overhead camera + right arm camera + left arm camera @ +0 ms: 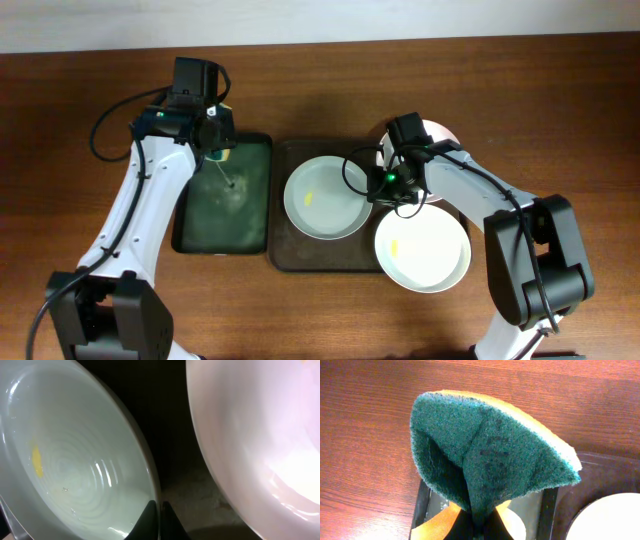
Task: Clean dirty plates on tray and stack at the side
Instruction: 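Move the held sponge toward the white plate with the left gripper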
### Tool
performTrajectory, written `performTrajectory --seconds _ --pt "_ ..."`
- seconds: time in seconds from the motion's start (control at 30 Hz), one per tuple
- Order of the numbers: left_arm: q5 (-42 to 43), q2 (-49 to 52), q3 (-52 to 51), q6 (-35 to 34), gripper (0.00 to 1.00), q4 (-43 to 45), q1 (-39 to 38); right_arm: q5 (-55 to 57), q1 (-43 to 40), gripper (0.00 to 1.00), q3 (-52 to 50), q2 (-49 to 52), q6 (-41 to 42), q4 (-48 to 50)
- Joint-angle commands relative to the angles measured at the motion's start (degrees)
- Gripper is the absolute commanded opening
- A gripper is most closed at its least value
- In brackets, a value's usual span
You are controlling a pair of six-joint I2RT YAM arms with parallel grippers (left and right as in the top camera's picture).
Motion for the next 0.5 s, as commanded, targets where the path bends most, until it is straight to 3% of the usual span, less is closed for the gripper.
performTrajectory --seconds 0.0,0.47 --pt "-0.8 -0.7 0.8 -0.1 0.0 -0.4 -0.1 -0.7 -0.1 0.04 -0.3 0.7 -0.5 -0.2" --pt "-0.9 -0.7 0.8 -0.1 0.0 -3.1 -0.2 -0.7 -0.1 0.04 -0.3 0.7 -0.5 -0.4"
